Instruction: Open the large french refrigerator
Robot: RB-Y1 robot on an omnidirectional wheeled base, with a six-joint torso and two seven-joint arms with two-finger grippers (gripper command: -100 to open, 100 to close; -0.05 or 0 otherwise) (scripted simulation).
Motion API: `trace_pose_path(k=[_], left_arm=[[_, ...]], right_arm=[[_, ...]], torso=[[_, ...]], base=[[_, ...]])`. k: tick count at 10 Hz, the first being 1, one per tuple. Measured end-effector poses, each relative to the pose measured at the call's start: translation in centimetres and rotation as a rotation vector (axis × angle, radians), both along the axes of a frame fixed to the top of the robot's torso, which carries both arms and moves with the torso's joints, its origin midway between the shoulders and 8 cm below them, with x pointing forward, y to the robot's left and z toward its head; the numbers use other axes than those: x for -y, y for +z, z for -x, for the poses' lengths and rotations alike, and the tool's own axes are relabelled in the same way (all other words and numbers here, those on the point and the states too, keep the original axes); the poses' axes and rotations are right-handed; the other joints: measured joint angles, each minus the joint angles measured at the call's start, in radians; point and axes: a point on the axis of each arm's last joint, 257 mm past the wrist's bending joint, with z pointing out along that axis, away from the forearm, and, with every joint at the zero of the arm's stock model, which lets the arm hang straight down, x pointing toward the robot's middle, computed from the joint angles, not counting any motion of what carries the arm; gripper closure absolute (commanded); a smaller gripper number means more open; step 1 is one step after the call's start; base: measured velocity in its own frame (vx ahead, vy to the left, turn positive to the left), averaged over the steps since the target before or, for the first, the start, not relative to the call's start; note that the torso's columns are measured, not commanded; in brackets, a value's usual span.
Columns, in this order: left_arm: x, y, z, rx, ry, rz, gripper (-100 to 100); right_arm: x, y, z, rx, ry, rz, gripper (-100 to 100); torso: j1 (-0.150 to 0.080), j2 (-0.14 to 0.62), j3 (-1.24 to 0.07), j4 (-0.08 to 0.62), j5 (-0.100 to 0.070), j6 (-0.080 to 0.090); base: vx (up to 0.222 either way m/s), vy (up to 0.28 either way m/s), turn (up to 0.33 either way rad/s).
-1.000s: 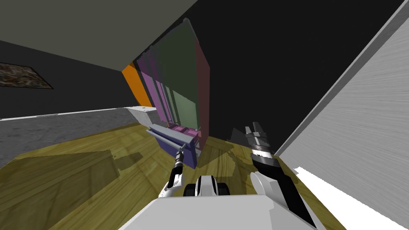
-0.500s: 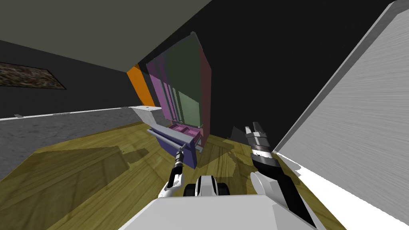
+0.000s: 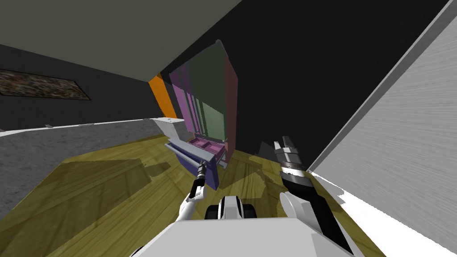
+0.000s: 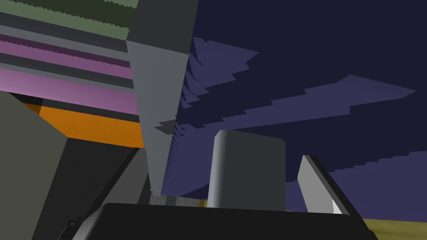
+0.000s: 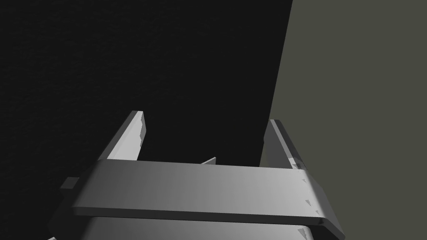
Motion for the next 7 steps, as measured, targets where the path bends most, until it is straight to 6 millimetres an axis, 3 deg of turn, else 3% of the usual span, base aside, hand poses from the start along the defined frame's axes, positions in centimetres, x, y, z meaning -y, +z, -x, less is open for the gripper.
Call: trace_pose_path(k=[7], left_arm=[[0.7,2.1,-4.1,-0.023,-0.034,0.007,-100]], right_arm=[[0.0,0.0,0.0,0.0,0.0,0.0,0]], torso=[[-0.005,0.01,0.005,0.01,-0.006,-0.002]], base=[[-0.045,-0.014,0.039]])
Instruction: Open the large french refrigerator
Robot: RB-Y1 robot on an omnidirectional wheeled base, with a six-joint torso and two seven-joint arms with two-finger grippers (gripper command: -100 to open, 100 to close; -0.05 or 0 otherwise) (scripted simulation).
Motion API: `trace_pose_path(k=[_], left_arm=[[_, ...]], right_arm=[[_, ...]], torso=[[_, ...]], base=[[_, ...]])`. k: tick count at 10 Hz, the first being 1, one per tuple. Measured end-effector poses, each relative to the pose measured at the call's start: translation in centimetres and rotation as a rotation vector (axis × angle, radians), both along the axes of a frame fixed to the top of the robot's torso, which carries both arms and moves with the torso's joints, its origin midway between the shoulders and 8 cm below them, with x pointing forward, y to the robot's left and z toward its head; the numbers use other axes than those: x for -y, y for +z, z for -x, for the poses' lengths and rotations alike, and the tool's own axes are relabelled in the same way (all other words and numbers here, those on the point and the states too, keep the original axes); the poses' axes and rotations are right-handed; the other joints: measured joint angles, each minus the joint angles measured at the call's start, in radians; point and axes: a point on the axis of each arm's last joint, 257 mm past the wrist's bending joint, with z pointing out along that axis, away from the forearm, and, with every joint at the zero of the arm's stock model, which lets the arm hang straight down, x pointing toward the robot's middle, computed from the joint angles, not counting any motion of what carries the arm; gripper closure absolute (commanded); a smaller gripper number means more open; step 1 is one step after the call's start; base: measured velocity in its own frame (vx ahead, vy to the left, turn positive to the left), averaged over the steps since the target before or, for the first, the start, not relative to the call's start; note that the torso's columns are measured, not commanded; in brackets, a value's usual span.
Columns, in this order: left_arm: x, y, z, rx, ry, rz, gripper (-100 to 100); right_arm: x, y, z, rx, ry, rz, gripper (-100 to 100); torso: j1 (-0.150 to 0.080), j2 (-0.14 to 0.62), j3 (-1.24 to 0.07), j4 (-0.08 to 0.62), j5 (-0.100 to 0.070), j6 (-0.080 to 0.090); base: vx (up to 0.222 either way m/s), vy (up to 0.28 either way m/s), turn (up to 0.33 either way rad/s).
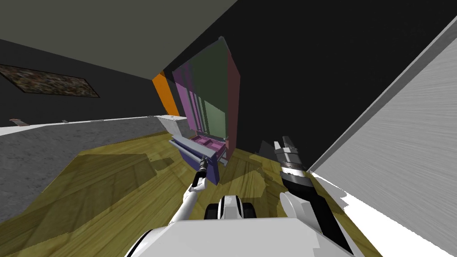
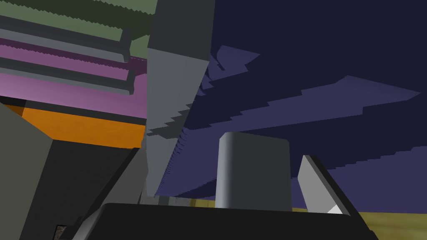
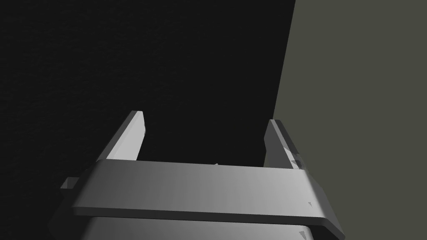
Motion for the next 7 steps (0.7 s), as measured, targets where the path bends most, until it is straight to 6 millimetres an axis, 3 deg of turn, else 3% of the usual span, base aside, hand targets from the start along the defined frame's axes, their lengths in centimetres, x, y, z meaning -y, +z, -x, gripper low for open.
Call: trace_pose_path(k=[1,2,7], left_arm=[[-0.1,0.2,-0.1,-0.001,-0.002,-0.002,-100],[-0.2,-0.1,0.1,-0.009,-0.001,-0.001,0],[-0.5,-1.1,0.7,-0.032,0.006,0.004,0]], right_arm=[[0.0,0.0,0.0,0.0,0.0,0.0,0],[0.0,0.0,0.0,0.0,0.0,0.0,0],[0.0,0.0,0.0,0.0,0.0,0.0,0]], torso=[[-0.002,0.002,0.001,0.0,0.0,0.0],[-0.002,0.001,0.0,-0.002,0.001,0.001],[0.002,-0.006,-0.004,-0.008,0.004,0.002]], base=[[0.0,0.0,0.0],[0.0,0.0,0.0],[0.0,0.0,0.0]])
